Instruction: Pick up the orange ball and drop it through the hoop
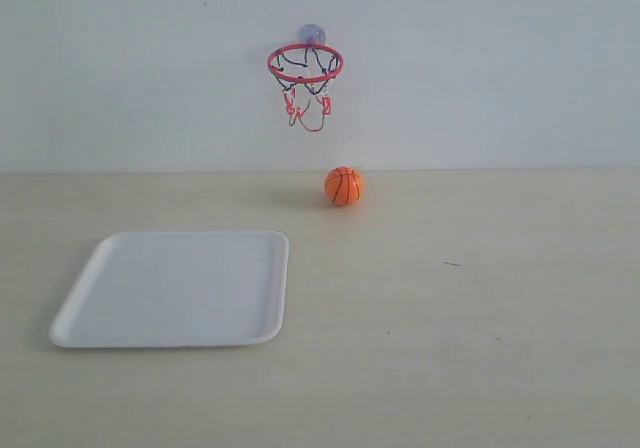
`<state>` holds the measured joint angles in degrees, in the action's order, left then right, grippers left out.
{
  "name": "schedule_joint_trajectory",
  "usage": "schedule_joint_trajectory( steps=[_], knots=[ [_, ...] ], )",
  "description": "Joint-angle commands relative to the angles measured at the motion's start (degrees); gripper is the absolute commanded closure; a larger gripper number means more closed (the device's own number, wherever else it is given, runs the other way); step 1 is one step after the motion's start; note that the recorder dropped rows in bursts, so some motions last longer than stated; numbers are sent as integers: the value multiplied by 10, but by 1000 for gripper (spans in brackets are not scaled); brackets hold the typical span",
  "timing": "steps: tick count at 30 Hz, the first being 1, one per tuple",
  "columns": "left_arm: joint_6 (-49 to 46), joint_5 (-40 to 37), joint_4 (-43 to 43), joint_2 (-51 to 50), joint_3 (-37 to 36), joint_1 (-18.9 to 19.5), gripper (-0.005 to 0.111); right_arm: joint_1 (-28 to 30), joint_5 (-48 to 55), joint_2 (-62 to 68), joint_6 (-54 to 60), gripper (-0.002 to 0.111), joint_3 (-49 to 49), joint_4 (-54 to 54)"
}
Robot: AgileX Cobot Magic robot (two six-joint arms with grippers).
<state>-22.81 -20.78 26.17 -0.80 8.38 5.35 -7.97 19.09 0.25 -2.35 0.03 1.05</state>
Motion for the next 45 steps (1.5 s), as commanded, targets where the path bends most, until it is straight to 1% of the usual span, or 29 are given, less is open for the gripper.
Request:
schedule_joint_trajectory(
  steps=[1,2,3,4,7,8,11,15,21,45],
  knots=[
    [42,85,-63,6,-84,2,103,0,-2,-2,-1,109,0,-1],
    [69,98,-81,8,-84,2,103,0,-2,-2,-1,109,0,-1],
    [95,58,-119,8,-84,2,103,0,-2,-2,-1,109,0,-1],
    [128,43,-154,8,-84,2,103,0,-2,-2,-1,109,0,-1],
    [221,44,-230,8,-84,2,103,0,-6,-2,-1,109,0,-1],
    [236,44,-240,8,-84,2,103,0,-7,-2,-1,109,0,-1],
    [253,44,-236,8,-84,2,103,0,-7,-2,-1,109,0,-1],
    [249,44,-226,8,-84,2,103,0,-7,-2,-1,109,0,-1],
    [177,44,-226,8,-84,2,103,0,-7,-2,-1,109,0,-1],
    [176,43,-222,8,-84,2,103,0,-7,-2,-1,109,0,-1]
  ],
)
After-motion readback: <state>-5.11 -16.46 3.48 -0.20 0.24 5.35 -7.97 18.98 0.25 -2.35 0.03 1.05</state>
